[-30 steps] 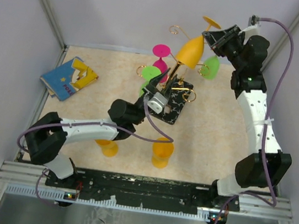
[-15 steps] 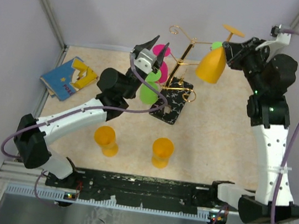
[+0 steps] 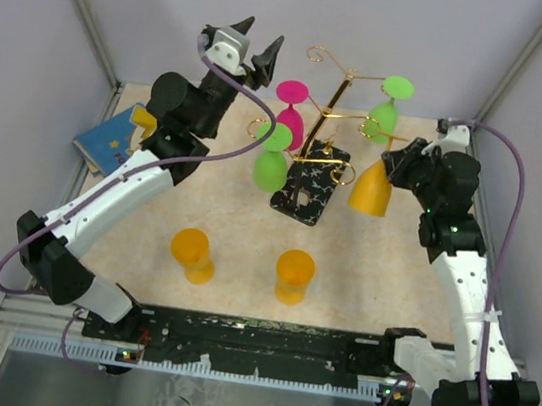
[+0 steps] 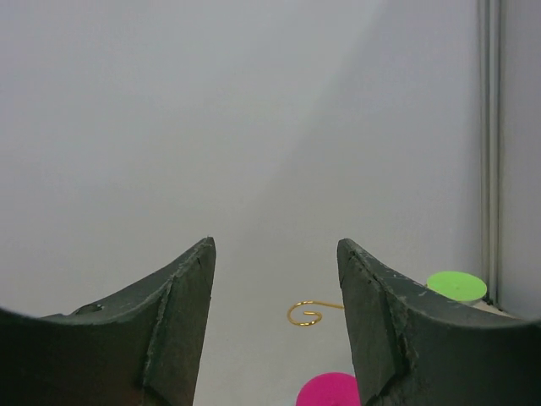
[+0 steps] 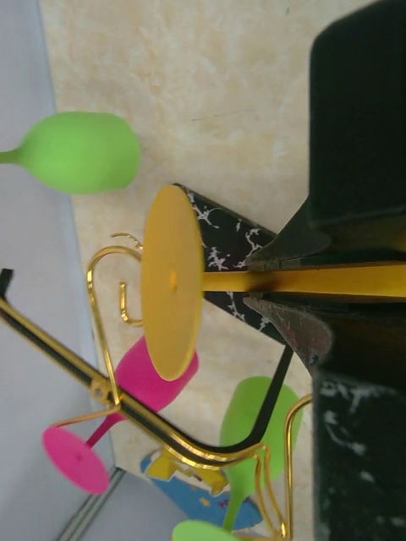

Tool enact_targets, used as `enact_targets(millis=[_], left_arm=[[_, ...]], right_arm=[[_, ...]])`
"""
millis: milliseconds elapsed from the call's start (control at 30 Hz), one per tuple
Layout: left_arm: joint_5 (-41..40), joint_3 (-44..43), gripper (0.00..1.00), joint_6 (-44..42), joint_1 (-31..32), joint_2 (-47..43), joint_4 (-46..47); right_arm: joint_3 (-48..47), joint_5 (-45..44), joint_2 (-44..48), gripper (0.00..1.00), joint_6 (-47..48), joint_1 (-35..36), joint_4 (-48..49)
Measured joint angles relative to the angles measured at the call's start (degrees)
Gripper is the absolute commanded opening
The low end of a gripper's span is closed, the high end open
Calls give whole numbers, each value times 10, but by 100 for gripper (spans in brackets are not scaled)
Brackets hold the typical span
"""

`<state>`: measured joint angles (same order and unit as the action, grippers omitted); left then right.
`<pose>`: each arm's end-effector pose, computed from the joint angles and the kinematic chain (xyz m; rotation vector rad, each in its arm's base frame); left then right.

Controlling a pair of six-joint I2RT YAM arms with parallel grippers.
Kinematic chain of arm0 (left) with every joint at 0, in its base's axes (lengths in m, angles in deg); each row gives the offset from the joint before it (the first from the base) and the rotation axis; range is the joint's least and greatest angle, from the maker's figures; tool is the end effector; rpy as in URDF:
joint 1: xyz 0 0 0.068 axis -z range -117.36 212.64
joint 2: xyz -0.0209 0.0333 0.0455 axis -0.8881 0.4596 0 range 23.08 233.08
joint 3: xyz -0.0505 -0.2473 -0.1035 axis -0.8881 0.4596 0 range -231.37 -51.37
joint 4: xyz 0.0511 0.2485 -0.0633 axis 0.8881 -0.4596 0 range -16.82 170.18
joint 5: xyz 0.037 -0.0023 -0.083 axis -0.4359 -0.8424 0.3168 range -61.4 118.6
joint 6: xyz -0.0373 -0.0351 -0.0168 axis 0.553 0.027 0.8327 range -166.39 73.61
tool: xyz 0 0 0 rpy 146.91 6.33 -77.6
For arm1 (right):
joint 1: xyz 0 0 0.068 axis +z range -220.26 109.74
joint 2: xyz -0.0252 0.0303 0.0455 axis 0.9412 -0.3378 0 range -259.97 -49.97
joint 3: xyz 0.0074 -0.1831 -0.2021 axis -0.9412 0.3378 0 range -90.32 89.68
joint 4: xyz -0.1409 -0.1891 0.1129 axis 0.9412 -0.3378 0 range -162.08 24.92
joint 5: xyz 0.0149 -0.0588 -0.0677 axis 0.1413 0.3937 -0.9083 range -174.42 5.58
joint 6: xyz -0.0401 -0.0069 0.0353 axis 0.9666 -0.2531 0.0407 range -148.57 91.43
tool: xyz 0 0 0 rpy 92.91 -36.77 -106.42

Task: Place the wine glass upside down on the wine glass rack
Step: Turn the wine glass upside down at the wine rack.

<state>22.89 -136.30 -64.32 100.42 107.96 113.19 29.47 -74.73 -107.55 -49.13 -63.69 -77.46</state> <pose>0.2653 -0.2013 0.4963 0.3844 0.9235 -0.2677 0.2259 0.0320 0.3891 0.0895 1.7619 0.4929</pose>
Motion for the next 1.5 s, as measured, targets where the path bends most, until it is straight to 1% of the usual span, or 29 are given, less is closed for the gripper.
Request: enact_targets(millis=[167, 400, 500, 567, 633, 700, 733, 767, 900, 1000, 1233, 1500], left_arm=[[13, -14, 68, 4, -13, -4, -35], [23, -6, 69, 6, -18, -5, -55], [24, -6, 72, 9, -22, -5, -57], [24, -6, 74, 13, -26, -5, -58], [25, -8, 79, 17, -29, -5, -62], [26, -21, 93, 19, -33, 0, -72], [28, -32, 98, 22, -36, 3, -79], [29, -44, 99, 26, -38, 7, -88], [33, -98, 100, 41, -51, 20, -125], [40, -121, 100, 52, -61, 23, -137], [55, -130, 100, 73, -79, 39, -157], [68, -130, 100, 83, -94, 50, -177]], right_arm=[[67, 5, 3, 0, 13, 0, 57], [73, -7, 17, 0, 46, 0, 108], [82, -5, 22, 0, 55, 0, 136], [107, -3, 30, 0, 59, 0, 168], [139, 0, 39, 0, 63, 0, 196], [167, 4, 41, 0, 68, 0, 218], [178, 6, 40, 0, 72, 1, 226], [186, 7, 40, 0, 76, 2, 233], [203, 7, 40, 0, 95, 11, 269], [216, 7, 38, 0, 116, 26, 313], [220, 7, 1, 0, 154, 62, 370], [231, 2, -49, 0, 170, 68, 420]])
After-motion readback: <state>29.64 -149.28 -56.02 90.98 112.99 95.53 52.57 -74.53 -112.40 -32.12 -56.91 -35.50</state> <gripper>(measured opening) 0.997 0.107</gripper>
